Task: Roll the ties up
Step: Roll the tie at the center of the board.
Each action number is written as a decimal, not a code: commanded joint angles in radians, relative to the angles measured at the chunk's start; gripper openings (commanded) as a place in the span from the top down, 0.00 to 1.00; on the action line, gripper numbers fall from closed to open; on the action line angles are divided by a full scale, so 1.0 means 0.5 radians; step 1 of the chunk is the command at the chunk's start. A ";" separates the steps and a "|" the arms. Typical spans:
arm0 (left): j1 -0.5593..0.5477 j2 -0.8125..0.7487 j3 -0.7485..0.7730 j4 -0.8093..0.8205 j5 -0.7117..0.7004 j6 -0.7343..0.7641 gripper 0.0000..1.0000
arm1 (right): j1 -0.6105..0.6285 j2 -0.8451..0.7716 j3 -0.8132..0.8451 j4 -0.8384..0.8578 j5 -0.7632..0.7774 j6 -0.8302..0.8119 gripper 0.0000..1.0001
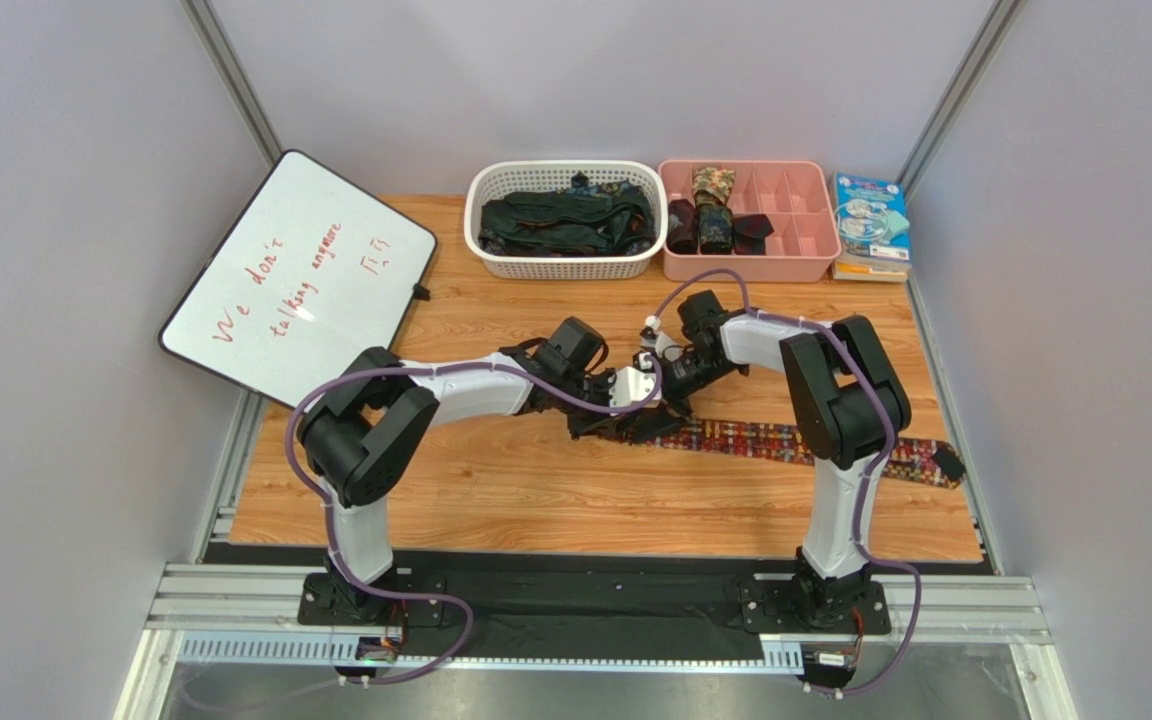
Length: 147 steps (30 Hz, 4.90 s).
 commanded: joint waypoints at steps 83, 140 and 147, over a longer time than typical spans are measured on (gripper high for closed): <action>-0.016 0.128 -0.060 0.223 0.109 0.059 0.91 | -0.326 0.274 0.599 -0.855 0.707 -0.841 0.63; 0.054 0.042 -0.054 -0.001 -0.026 -0.082 0.93 | -0.105 0.167 0.553 -0.414 0.087 -0.310 0.63; 0.057 0.067 -0.045 0.005 -0.014 -0.097 0.93 | -0.037 0.293 0.476 -0.307 0.216 -0.268 0.57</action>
